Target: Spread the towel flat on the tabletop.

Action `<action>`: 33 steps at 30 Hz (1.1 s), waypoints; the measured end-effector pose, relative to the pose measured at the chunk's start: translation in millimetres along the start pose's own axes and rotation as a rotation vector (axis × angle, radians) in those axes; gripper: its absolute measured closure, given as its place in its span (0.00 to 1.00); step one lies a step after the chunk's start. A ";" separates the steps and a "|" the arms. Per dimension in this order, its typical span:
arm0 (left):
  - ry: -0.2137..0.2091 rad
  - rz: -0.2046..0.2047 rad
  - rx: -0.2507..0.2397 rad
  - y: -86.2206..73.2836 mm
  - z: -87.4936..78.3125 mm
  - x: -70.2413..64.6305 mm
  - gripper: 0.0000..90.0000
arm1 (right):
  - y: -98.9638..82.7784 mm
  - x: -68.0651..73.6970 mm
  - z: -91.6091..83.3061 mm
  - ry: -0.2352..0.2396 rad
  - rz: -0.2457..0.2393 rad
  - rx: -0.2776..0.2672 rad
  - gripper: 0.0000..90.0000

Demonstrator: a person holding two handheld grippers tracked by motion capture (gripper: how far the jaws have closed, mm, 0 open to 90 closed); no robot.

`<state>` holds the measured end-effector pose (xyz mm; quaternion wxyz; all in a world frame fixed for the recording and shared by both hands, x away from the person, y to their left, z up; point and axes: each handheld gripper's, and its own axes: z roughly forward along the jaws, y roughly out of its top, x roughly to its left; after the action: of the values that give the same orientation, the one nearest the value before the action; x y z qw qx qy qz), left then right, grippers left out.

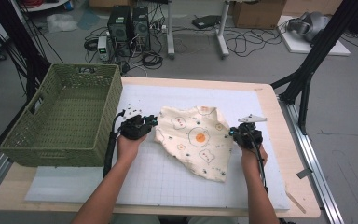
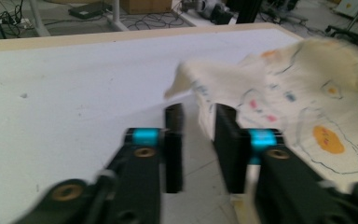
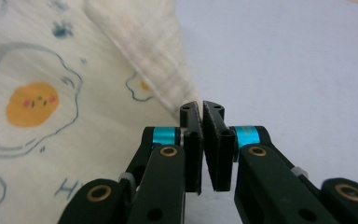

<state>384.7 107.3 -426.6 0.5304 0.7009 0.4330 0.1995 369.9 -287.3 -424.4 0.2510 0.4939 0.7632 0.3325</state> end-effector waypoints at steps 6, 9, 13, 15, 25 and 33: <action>-0.019 0.015 0.028 -0.6 -4.5 1.0 0.52 | -3.0 -12.3 3.2 -0.024 0.059 0.005 0.81; -0.052 0.021 0.037 -3.3 -8.4 -0.9 0.49 | -4.6 -11.6 -3.5 -0.008 0.056 -0.022 0.72; -0.092 0.046 0.060 -9.7 -13.5 -2.8 0.48 | -6.1 -3.8 -12.6 0.052 0.018 -0.058 0.66; -0.113 0.045 0.062 -12.7 -16.2 -3.3 0.48 | -9.0 3.3 -15.1 0.078 -0.014 -0.052 0.64; -0.235 0.139 0.125 -23.7 -17.6 -11.9 0.50 | -35.4 28.8 -22.9 0.163 -0.117 -0.040 0.57; -0.214 0.247 0.212 -26.7 4.7 -25.8 0.50 | -37.4 34.1 -31.1 0.197 -0.137 -0.065 0.55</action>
<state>363.5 85.1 -448.1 0.4680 0.8180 0.3034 0.1407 312.6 -274.9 -434.2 0.2127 0.3971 0.8050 0.3860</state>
